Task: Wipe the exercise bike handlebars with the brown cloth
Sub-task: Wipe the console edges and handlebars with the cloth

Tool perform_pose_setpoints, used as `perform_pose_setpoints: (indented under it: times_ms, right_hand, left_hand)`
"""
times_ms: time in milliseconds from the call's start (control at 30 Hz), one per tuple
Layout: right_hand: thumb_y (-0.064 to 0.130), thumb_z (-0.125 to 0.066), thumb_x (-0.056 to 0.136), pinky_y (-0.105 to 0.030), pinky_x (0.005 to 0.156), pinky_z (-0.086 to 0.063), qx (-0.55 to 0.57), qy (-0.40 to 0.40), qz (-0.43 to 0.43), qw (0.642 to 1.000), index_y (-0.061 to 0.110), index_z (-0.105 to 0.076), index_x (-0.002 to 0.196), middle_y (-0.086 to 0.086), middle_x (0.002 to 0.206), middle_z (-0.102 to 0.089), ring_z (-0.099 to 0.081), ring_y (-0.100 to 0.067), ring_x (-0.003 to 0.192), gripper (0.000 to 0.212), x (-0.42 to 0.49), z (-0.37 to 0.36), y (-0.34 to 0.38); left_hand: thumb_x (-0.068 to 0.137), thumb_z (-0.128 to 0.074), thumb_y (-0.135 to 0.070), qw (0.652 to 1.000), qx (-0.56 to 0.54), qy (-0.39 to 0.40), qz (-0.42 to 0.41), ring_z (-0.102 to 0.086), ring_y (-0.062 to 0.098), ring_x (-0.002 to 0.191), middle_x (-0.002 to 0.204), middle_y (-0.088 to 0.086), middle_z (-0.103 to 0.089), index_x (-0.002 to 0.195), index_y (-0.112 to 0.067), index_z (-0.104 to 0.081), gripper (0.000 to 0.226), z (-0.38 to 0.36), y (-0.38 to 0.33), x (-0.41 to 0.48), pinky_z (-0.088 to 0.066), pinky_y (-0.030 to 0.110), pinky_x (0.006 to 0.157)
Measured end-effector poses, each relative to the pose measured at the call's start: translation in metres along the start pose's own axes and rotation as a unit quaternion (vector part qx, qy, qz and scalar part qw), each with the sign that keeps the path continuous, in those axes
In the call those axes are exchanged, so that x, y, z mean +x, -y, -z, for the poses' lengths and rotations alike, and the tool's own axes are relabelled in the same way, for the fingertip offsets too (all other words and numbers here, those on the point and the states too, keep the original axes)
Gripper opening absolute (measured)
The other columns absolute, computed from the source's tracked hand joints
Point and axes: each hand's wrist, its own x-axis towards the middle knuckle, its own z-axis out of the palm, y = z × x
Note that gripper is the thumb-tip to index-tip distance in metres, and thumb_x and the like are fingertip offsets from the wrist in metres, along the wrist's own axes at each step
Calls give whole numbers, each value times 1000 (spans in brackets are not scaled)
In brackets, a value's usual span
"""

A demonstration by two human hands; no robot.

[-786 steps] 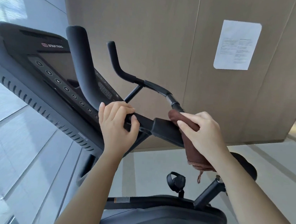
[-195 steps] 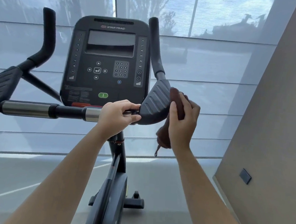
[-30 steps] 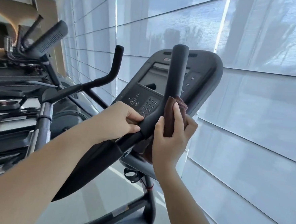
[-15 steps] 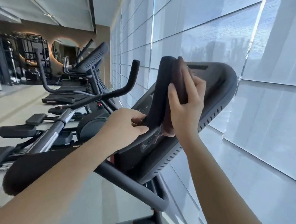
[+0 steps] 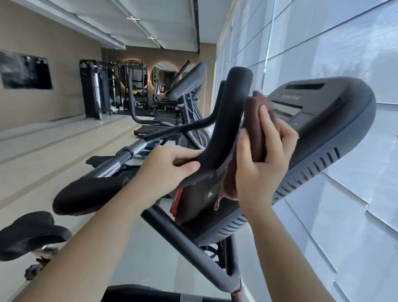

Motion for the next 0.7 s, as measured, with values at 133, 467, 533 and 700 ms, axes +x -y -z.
perform_pose_setpoints:
  times_ms: [133,467,533,700]
  right_hand:
    - [11,-58,85,-6,96,-28,29,61,-2,998,15,-53,126,-5,116,-43,-42,7,108,42,39,-13,-2]
    - [9,-58,83,-15,99,-31,64,-20,-38,997,15,-56,123,-3,119,-44,-46,-9,115,41,-12,-24,-8]
    - [8,-58,83,-17,99,-32,68,-27,-33,997,14,-56,123,-4,118,-44,-47,-13,114,40,-14,-25,-8]
    - [10,-59,82,-19,101,-32,85,-10,-37,996,15,-54,123,-13,116,-45,-45,-19,116,41,-35,-20,-7]
  left_hand:
    - [82,-64,-9,1000,1,-26,8,-63,-3,94,95,-24,-69,87,-44,-69,35,-4,2,-2,-49,33,92]
    - [82,-67,-18,999,-7,-53,1,-66,-3,85,83,-27,-71,75,-56,-66,39,-9,-2,-2,-50,20,76]
    - [81,-68,-22,998,-9,-66,2,-68,0,81,81,-23,-72,74,-54,-67,32,-12,-1,-2,-51,22,74]
    - [78,-70,-27,994,7,-107,-14,-67,5,86,85,-16,-73,82,-43,-71,17,-16,3,-2,-51,29,82]
